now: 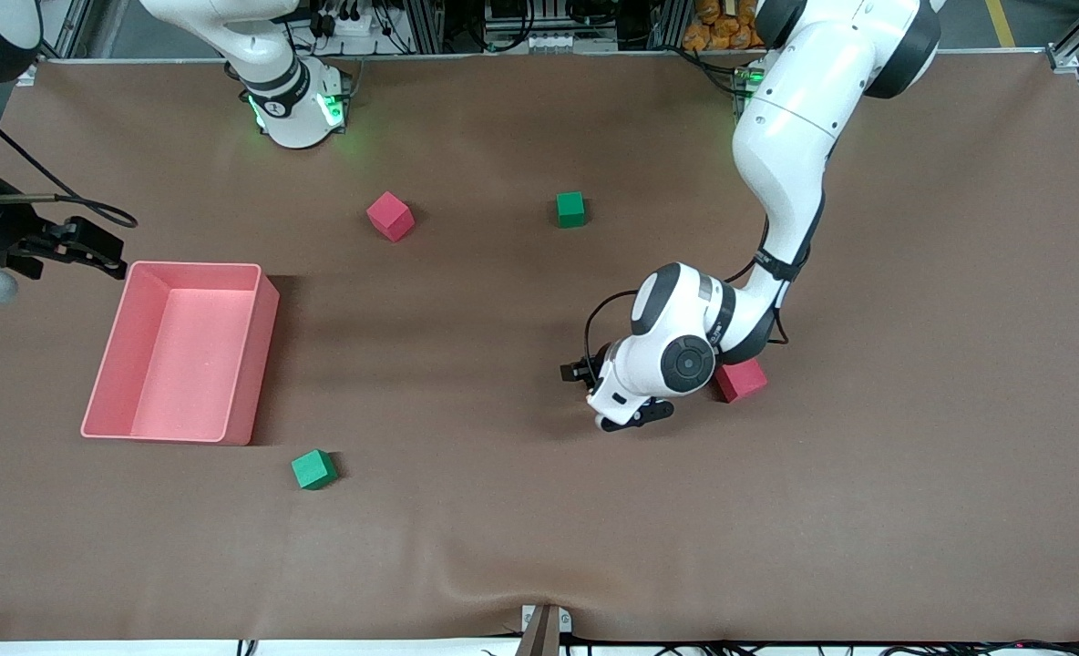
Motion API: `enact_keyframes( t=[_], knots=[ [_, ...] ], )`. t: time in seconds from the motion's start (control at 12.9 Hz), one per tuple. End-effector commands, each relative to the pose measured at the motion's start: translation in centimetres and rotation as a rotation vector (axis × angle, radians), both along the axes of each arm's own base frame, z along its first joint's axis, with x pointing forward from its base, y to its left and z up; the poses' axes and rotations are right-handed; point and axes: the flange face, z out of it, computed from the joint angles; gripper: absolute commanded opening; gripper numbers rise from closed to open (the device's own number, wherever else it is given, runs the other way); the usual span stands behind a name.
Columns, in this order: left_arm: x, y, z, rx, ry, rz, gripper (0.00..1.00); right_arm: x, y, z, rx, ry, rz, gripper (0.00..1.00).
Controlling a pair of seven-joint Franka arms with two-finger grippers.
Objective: Place and upright button with both arms
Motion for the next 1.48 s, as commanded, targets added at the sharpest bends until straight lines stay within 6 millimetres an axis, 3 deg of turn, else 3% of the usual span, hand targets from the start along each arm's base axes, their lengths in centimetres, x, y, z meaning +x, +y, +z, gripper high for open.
enact_keyframes(
  t=[0.0, 0.08, 0.23, 0.39, 0.7, 0.85, 1.01, 1.24, 1.4],
  knots=[
    [0.2, -0.2, 0.1, -0.011, 0.022, -0.022, 0.78, -4.6, 0.3, 0.5, 0.010, -0.016, 0.023, 1.00],
    [0.2, -0.2, 0.1, -0.011, 0.022, -0.022, 0.75, -6.2, 0.7, 0.7, 0.012, -0.031, 0.033, 1.00],
    [0.1, -0.3, 0.1, -0.011, 0.022, -0.024, 0.74, -7.1, 0.9, 1.2, 0.016, -0.044, 0.035, 1.00],
    [0.2, -0.2, 0.2, -0.012, 0.020, -0.024, 0.74, -6.9, 0.6, 1.9, 0.022, -0.050, 0.026, 1.00],
    [0.4, -0.2, 1.1, -0.018, 0.010, -0.022, 0.74, -5.7, -0.6, 5.5, 0.015, -0.059, 0.003, 1.00],
    [0.6, 0.1, 1.0, -0.017, 0.008, -0.020, 0.74, -4.5, -2.1, 5.9, 0.018, -0.016, -0.034, 1.00],
    [0.4, 0.2, 1.1, -0.011, 0.020, -0.026, 0.74, -3.5, -1.9, 6.0, 0.067, 0.016, -0.037, 1.00],
    [0.2, 0.2, 1.4, -0.008, 0.040, -0.040, 0.75, -3.4, -1.4, 6.0, 0.115, 0.021, -0.032, 1.00],
    [0.1, 0.2, 1.3, -0.012, 0.038, -0.054, 0.77, -3.4, -2.5, 6.1, 0.144, 0.020, -0.054, 1.00]
  ],
)
